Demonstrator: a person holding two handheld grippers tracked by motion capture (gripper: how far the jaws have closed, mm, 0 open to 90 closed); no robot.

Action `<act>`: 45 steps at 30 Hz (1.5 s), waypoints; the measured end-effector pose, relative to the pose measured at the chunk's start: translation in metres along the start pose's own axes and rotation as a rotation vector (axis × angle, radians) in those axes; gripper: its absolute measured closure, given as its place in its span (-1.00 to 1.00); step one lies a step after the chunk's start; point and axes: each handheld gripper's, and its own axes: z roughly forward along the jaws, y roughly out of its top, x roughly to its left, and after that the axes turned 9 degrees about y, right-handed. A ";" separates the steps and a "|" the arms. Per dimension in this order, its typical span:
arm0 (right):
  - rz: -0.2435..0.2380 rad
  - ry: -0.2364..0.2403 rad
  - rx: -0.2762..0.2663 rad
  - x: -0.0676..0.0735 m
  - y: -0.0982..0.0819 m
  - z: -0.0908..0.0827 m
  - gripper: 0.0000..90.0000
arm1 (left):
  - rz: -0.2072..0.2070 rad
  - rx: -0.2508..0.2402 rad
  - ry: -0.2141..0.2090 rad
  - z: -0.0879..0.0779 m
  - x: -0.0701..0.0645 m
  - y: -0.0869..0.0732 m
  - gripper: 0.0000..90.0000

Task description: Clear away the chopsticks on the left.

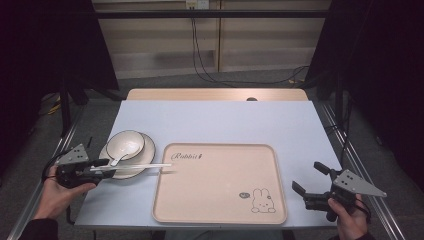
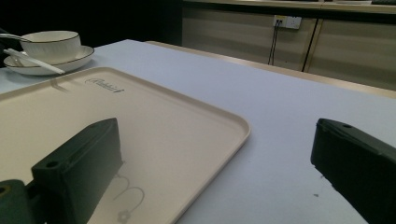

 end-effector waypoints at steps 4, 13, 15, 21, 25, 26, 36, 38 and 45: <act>0.001 -0.002 0.001 0.000 0.000 0.000 -0.97 | 0.026 0.014 0.011 0.005 0.001 -0.002 0.38; 0.000 -0.009 0.002 0.000 0.000 0.000 -0.97 | 0.044 0.006 0.004 0.009 0.002 -0.001 0.49; -0.001 -0.008 0.001 0.000 0.000 0.000 -0.97 | 0.055 0.016 0.009 0.009 0.002 0.000 0.49; -0.003 -0.004 0.000 0.001 0.000 0.000 -0.96 | 0.066 0.012 0.004 0.010 0.001 0.000 0.47; -0.005 -0.005 0.000 0.001 0.000 0.000 -0.96 | 0.074 0.011 0.010 0.010 0.000 0.000 0.43; -0.004 -0.005 0.000 0.001 0.000 0.000 -0.96 | 0.076 0.008 0.013 0.010 0.000 0.000 0.42; -0.003 -0.001 0.001 0.001 0.000 0.000 -0.96 | 0.096 0.017 0.035 0.008 -0.001 0.000 0.48; -0.003 0.000 0.002 0.001 0.000 0.000 -0.96 | 0.095 0.002 0.021 0.007 -0.001 0.000 0.51; -0.002 0.003 0.002 0.001 0.000 0.000 -0.96 | 0.102 0.004 0.004 0.009 -0.004 -0.002 0.56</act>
